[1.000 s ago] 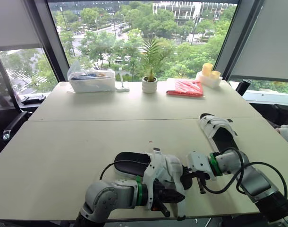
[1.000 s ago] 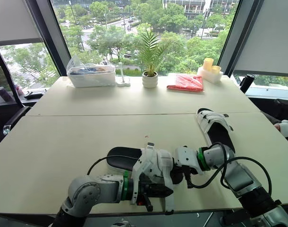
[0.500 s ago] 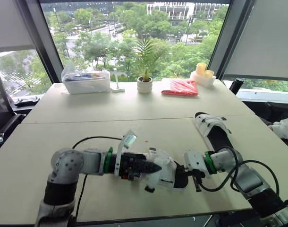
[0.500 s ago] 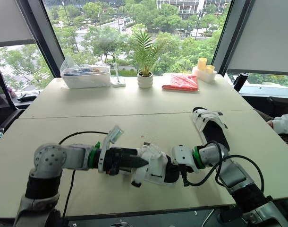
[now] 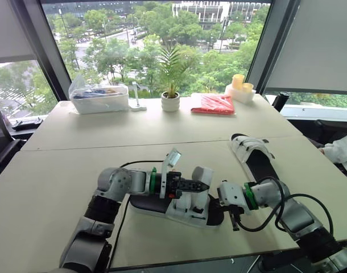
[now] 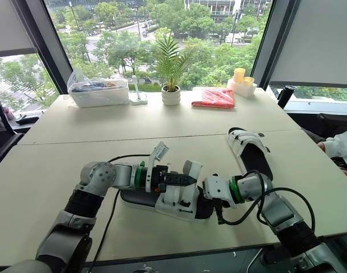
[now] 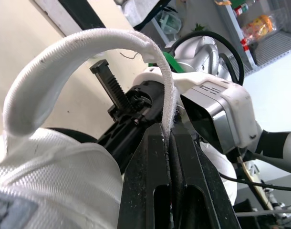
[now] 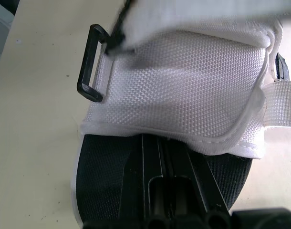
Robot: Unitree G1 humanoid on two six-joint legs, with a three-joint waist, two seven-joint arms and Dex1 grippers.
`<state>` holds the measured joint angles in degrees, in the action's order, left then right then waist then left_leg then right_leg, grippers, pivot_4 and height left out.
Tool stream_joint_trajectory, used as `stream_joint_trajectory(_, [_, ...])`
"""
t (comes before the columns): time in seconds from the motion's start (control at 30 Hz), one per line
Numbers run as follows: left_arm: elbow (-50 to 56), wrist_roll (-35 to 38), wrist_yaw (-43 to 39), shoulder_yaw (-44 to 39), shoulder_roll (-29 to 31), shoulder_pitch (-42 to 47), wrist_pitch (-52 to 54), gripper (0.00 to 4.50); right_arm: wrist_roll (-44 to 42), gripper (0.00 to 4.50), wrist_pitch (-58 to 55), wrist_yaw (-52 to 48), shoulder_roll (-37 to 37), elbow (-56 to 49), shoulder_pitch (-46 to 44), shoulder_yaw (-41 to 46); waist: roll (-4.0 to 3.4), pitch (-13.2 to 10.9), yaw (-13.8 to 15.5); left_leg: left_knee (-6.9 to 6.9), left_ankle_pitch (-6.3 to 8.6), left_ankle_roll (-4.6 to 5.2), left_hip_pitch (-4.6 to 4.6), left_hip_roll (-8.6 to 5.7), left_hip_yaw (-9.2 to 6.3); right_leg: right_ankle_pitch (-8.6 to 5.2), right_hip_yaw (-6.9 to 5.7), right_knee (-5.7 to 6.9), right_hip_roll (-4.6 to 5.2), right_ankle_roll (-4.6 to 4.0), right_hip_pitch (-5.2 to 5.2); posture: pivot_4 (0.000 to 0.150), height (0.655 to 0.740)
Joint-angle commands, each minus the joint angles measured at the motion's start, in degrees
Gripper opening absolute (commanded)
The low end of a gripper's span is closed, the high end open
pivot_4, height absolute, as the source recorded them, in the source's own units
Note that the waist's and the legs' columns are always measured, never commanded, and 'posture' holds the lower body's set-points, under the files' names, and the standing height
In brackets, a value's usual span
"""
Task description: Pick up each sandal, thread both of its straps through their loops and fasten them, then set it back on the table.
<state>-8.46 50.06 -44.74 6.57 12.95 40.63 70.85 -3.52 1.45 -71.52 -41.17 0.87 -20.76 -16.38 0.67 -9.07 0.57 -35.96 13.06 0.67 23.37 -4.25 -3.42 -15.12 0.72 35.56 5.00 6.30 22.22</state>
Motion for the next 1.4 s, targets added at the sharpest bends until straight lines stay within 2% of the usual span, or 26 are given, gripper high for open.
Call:
stream_joint_trajectory(0.03, [0.06, -0.78, -1.39, 0.04, -0.62, -0.49, -1.15, 0.06, 2.7, 0.0, -2.0, 0.08, -0.72, 1.54, 1.91, -2.34, 0.0, 0.0, 0.0, 0.0, 0.0, 0.0, 0.0, 0.0, 0.0, 0.0, 0.0, 0.0, 0.0, 0.0, 0.0, 0.15, 0.74])
stream_joint_trajectory(0.23, [3.14, -1.39, 0.11, 0.57, -1.08, -4.33, 0.63, 0.06, 2.61, 0.0, -2.14, 0.38, -1.32, 0.9, 2.68, -2.2, 0.0, 0.0, 0.12, 0.0, 0.0, 0.01, 0.0, 0.0, -0.01, 0.0, 0.0, -0.01, 0.02, 0.0, 0.0, 0.15, 0.74])
stream_joint_trajectory(0.47, [6.71, -3.71, 1.85, 1.79, -1.64, -8.41, -2.33, 0.06, 2.62, 0.0, -2.39, 0.5, -1.56, 0.28, 3.16, -2.27, -0.01, 0.02, 0.15, 0.01, 0.01, 0.01, 0.0, 0.0, -0.02, 0.0, 0.0, -0.06, 0.02, -0.01, 0.01, 0.15, 0.74])
stream_joint_trajectory(0.67, [8.34, -9.58, -0.22, 5.48, -0.47, -11.16, -11.59, 0.06, 2.63, 0.0, -2.68, 0.47, -1.56, -0.04, 3.28, -2.11, -0.02, 0.03, 0.17, 0.0, 0.02, 0.01, 0.0, 0.0, -0.02, -0.01, 0.0, -0.11, 0.03, -0.02, 0.0, 0.15, 0.74])
stream_joint_trajectory(1.13, [9.39, -17.1, -13.54, 10.96, 5.13, -15.44, -28.89, 0.06, 2.56, 0.0, -2.67, 0.28, -1.71, 0.18, 3.04, -2.0, -0.08, 0.06, 0.15, 0.09, 0.04, 0.04, 0.0, 0.0, -0.02, -0.03, 0.0, -0.25, 0.07, -0.06, 0.05, 0.15, 0.74])
stream_joint_trajectory(1.4, [4.77, -24.89, -13.18, 11.37, 3.31, -15.47, -43.21, 0.06, 2.54, 0.0, -2.76, 0.13, -1.67, 0.27, 2.74, -2.02, -0.08, 0.07, 0.17, 0.09, 0.05, 0.05, 0.0, 0.01, -0.02, -0.03, 0.0, -0.3, 0.09, -0.07, 0.07, 0.15, 0.74])
